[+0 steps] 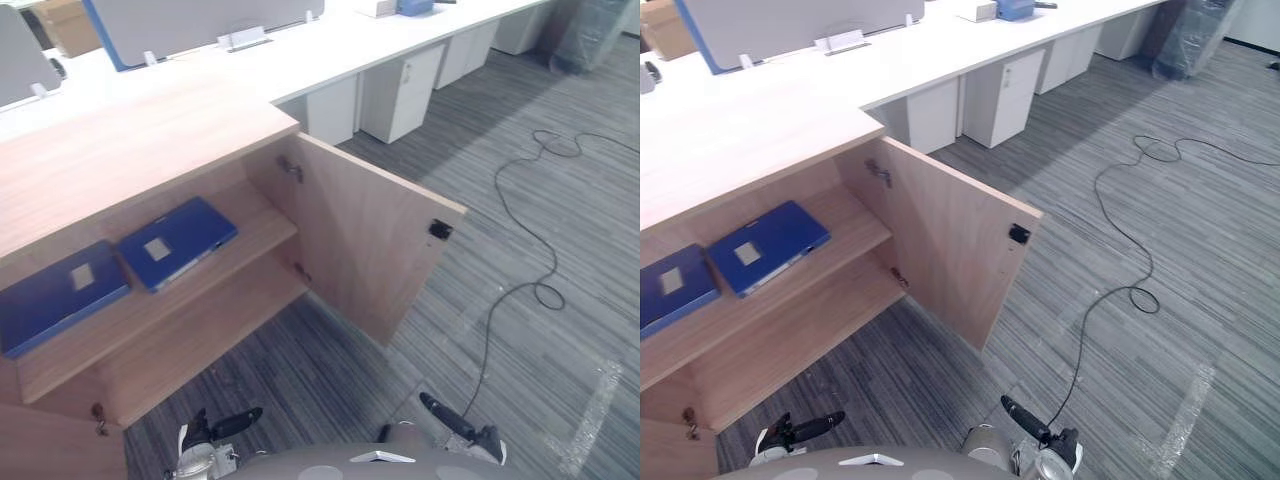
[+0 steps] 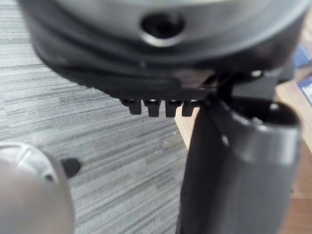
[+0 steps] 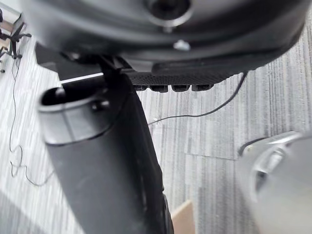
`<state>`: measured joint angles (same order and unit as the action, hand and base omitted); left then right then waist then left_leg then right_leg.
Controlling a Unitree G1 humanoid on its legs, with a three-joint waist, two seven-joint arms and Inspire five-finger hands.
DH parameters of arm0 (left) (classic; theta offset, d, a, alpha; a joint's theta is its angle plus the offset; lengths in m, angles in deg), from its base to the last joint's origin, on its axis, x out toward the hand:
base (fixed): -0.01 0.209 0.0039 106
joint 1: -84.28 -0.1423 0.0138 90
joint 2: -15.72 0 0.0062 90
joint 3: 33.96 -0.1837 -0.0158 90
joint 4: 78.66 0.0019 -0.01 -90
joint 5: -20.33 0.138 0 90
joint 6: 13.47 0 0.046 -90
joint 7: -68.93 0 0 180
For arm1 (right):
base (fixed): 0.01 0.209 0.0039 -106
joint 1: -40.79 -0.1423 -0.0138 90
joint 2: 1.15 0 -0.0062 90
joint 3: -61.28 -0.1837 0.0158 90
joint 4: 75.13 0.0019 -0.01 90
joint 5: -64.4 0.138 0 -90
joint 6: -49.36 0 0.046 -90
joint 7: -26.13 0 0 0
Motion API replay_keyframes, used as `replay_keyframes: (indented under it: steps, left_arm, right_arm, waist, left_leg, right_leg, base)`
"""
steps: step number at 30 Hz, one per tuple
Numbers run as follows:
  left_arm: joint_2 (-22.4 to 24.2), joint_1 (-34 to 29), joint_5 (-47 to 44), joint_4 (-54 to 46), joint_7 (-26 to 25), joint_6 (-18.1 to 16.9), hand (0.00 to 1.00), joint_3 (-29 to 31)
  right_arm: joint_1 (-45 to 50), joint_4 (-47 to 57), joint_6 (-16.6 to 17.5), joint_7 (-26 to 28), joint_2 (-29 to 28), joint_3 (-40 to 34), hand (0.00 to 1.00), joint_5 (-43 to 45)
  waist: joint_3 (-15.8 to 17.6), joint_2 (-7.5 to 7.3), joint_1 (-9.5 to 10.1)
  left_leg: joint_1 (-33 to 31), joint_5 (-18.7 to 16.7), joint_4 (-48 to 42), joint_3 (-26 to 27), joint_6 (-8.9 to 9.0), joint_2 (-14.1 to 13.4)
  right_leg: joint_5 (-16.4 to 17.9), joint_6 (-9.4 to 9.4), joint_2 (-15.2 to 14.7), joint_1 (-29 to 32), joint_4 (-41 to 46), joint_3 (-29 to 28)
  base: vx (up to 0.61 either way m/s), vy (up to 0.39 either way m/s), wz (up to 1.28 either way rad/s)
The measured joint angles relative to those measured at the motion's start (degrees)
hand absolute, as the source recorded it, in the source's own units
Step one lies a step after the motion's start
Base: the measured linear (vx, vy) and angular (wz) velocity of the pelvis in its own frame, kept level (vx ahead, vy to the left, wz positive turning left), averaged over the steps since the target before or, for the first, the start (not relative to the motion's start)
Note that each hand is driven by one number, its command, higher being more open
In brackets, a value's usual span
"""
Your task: Walk over to the cabinet, pick up the folder, carry it to the office cabinet, place the folder inside the office cabinet, then close the office cabinet door
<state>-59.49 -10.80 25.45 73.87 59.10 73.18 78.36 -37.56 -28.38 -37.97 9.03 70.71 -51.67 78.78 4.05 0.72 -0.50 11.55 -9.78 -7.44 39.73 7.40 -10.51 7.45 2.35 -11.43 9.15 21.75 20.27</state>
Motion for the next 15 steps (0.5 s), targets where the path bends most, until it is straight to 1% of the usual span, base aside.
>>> replay_keyframes:
  steps: [1, 2, 4, 6, 7, 9, 13, 15]
  left_arm:
    - [0.54, 0.01, 0.00, 0.06, -0.04, -0.09, 1.00, -1.03]
    - [0.68, 0.25, 0.00, 0.05, -0.02, -0.12, 1.00, -1.88]
    - [1.01, 0.85, 0.01, 0.11, 0.07, -0.10, 1.00, -3.64]
    - [1.83, 1.49, 0.03, 0.14, 0.21, -0.05, 1.00, -5.34]
    - [1.40, 1.73, 0.03, 0.09, 0.43, -0.07, 1.00, -6.02]
    - [1.31, 1.99, 0.04, 0.08, 0.29, -0.01, 1.00, -6.52]
    - [0.70, 2.34, 0.04, -0.05, 0.22, -0.02, 1.00, -8.62]
    - [0.06, 2.33, 0.04, -0.13, 0.46, -0.04, 1.00, -9.96]
  right_arm:
    - [-0.26, 0.68, 0.07, -0.16, 0.43, -0.42, 1.00, -0.12]
    - [-1.03, 1.22, 0.11, -0.18, 0.95, -0.62, 1.00, -0.53]
    - [-1.84, 2.63, 0.13, -0.24, 1.26, -0.62, 1.00, -0.71]
    - [-1.77, 4.88, 0.10, -0.36, 1.37, -0.86, 1.00, -1.81]
    - [-1.78, 6.75, 0.10, -0.46, 1.48, -1.24, 1.00, -2.80]
    - [-1.93, 9.56, 0.12, -0.40, 1.95, -1.25, 1.00, -2.89]
    - [-4.30, 12.88, 0.19, 0.35, 4.00, -0.93, 1.00, -4.97]
    - [-6.58, 14.92, 0.19, 0.48, 5.74, 0.68, 1.00, -5.00]
  waist:
    - [-0.47, 0.76, 0.12]
    - [-0.61, 0.87, 0.18]
    - [-0.69, 0.70, 0.07]
    - [-0.55, 0.47, -0.46]
    - [-0.40, 0.21, -0.74]
    - [-0.40, 0.15, -1.09]
    - [-0.44, 0.20, -1.14]
    - [-0.43, 0.46, -1.01]
  left_leg:
    - [0.01, 0.90, 2.23, -1.91, -0.06, -0.03]
    - [-0.10, 1.91, 3.85, -2.74, -0.02, -0.20]
    - [-0.22, 3.14, 5.70, -3.26, -0.15, -0.23]
    - [-0.25, 3.50, 5.99, -4.32, -0.27, -0.25]
    - [-0.23, 3.51, 6.03, -5.16, -0.28, -0.25]
    - [-0.32, 3.52, 6.03, -5.98, -0.30, -0.02]
    - [-0.99, 3.69, 6.00, -8.64, -0.55, 0.94]
    - [-1.15, 3.74, 6.02, -9.63, -0.60, 1.27]
  right_leg:
    - [-0.84, 0.02, 2.23, -0.48, -3.01, -0.42]
    - [-2.07, -0.44, 4.25, -0.56, -5.61, -1.02]
    - [-3.74, -0.88, 6.15, -0.69, -8.80, -1.76]
    - [-4.59, -0.96, 6.68, -1.42, -10.44, -1.73]
    - [-5.24, -0.81, 6.92, -2.08, -11.53, -1.63]
    - [-6.66, -0.63, 7.05, -3.15, -13.84, -1.49]
    - [-8.81, 0.16, 6.62, -5.53, -18.29, -0.17]
    - [-9.59, 0.34, 6.61, -6.43, -19.96, 0.30]
  base:
    - [0.05, -0.108, -0.50]
    - [0.05, -0.101, -0.54]
    - [0.04, -0.054, -0.37]
    - [0.05, 0.010, -0.06]
    - [0.05, 0.035, 0.02]
    - [0.06, 0.073, 0.04]
    - [0.03, 0.073, 0.17]
    - [0.00, 0.040, 0.15]
